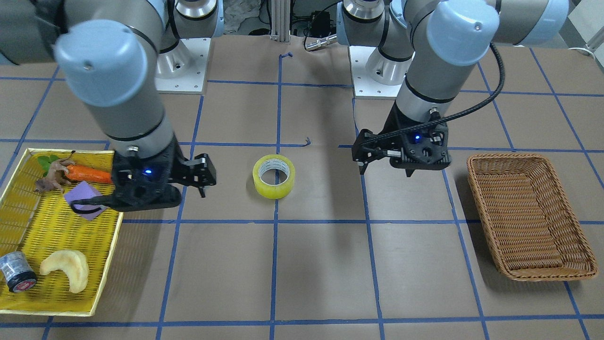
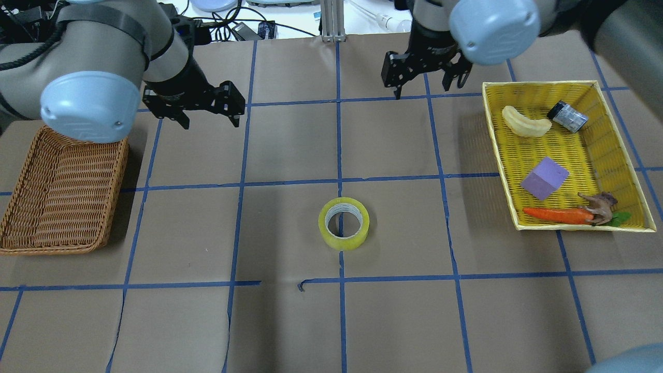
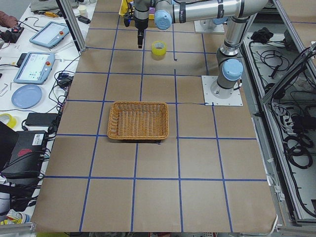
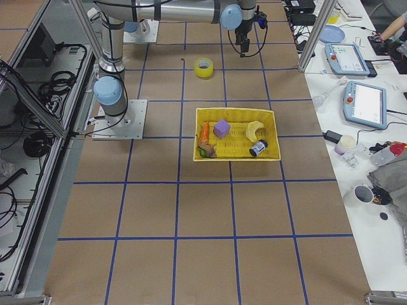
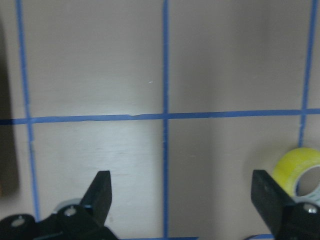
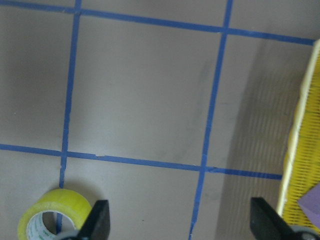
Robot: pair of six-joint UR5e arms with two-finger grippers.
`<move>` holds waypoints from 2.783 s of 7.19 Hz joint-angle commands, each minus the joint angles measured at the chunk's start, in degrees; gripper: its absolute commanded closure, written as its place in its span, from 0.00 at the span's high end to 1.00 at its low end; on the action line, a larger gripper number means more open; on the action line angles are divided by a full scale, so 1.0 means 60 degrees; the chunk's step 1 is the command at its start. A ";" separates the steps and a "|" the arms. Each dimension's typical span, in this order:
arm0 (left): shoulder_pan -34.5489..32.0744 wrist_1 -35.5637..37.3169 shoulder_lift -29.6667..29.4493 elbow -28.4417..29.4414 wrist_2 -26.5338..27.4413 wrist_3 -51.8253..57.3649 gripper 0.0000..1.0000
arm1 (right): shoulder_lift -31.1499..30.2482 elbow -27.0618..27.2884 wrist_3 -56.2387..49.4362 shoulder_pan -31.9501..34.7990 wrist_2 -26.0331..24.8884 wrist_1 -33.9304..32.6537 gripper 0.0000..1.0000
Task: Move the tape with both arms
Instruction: 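Reach the left gripper to the tape roll and grasp it, then carry the tape roll with the left gripper into the wicker basket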
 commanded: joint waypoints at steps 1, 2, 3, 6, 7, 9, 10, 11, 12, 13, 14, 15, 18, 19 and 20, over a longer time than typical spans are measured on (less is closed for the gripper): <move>-0.0920 0.1445 -0.0606 -0.0814 -0.0402 -0.0555 1.00 | -0.0884 -0.0121 -0.0171 -0.0910 0.0051 0.0824 1.00; -0.1461 0.2469 -0.0884 -0.1545 -0.0403 -0.0860 1.00 | -0.1236 -0.0077 -0.0216 -0.0954 0.0037 0.1133 1.00; -0.1815 0.3175 -0.1249 -0.2045 -0.0432 -0.1371 1.00 | -0.1646 -0.0004 -0.0419 -0.0955 0.0022 0.1571 1.00; -0.2740 0.3183 -0.1896 -0.2226 -0.0974 -0.2342 1.00 | -0.1797 0.0055 -0.0436 -0.0926 0.0022 0.1693 1.00; -0.2741 0.3182 -0.1999 -0.2371 -0.0974 -0.2343 1.00 | -0.1797 0.0084 -0.0450 -0.0940 0.0022 0.1693 1.00; -0.2771 0.3182 -0.2131 -0.2490 -0.0916 -0.2313 1.00 | -0.1797 0.0143 -0.0450 -0.0940 0.0051 0.1693 1.00; -0.2771 0.3182 -0.2248 -0.2490 -0.0886 -0.2313 1.00 | -0.1797 0.0143 -0.0450 -0.0926 0.0051 0.1693 1.00; -0.2785 0.3182 -0.2321 -0.2490 -0.0872 -0.2313 0.95 | -0.1797 0.0143 -0.0450 -0.0926 0.0051 0.1693 1.00; -0.2785 0.3182 -0.2409 -0.2504 -0.0886 -0.2255 0.85 | -0.1797 0.0143 -0.0450 -0.0926 0.0051 0.1693 1.00; -0.2785 0.3182 -0.2453 -0.2476 -0.0886 -0.2284 0.42 | -0.1797 0.0143 -0.0450 -0.0926 0.0051 0.1693 1.00; -0.2785 0.3182 -0.2454 -0.2461 -0.0901 -0.2371 0.08 | -0.1797 0.0143 -0.0450 -0.0897 0.0051 0.1693 1.00; -0.2785 0.3240 -0.2439 -0.2432 -0.0901 -0.2357 0.00 | -0.1811 0.0143 -0.0450 -0.0896 0.0066 0.1693 1.00; -0.2684 0.2819 -0.2119 -0.1892 -0.0842 -0.2445 0.00 | -0.1811 0.0143 -0.0450 -0.0896 0.0052 0.1693 1.00; -0.2378 0.1859 -0.1899 -0.1150 -0.0726 -0.2300 0.00 | -0.1797 0.0143 -0.0450 -0.0896 0.0051 0.1693 1.00; -0.1679 0.0254 -0.1665 -0.0142 -0.0652 -0.1980 0.00 | -0.1797 0.0158 -0.0450 -0.0896 0.0051 0.1693 1.00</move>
